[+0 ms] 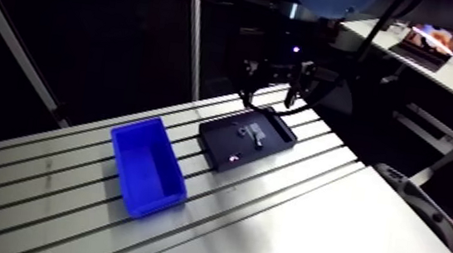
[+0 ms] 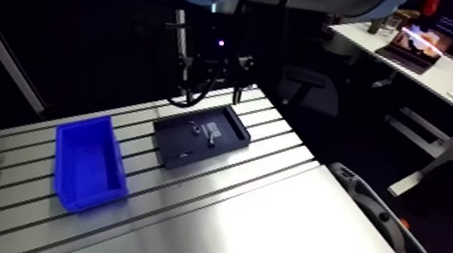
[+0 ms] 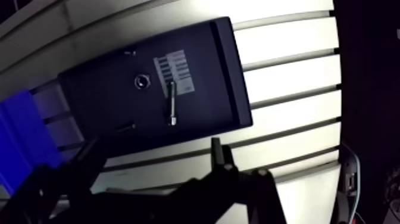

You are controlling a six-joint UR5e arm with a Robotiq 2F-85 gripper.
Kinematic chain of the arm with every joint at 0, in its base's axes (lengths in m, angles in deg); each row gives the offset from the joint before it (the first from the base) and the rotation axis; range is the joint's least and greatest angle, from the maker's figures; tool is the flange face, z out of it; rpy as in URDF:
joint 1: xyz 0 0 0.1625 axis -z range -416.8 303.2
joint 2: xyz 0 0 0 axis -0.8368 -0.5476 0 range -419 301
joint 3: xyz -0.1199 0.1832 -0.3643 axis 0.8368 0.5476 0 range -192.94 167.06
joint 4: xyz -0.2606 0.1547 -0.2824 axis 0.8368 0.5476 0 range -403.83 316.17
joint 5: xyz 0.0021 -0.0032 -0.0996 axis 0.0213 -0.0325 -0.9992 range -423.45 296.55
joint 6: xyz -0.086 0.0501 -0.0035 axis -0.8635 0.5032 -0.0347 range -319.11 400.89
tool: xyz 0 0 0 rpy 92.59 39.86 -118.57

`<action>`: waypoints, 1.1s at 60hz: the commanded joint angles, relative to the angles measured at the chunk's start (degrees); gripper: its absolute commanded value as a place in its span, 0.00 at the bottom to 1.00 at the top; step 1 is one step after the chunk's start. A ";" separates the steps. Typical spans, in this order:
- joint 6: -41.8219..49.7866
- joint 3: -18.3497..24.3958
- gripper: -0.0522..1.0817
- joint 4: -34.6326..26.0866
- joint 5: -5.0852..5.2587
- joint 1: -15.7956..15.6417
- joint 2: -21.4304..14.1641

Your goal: Pick up the M10 bolt from the tray and put it into the blue bin.

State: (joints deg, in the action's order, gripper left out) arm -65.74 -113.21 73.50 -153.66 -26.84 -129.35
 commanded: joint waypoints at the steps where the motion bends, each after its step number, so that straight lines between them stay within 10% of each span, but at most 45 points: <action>1: 0.67 -0.15 0.19 0.14 -0.01 0.02 1.80; 66: 2.26 -1.29 0.48 4.93 -0.61 0.37 6.05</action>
State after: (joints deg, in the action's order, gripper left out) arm -63.52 -114.20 77.72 -154.05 -26.61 -123.46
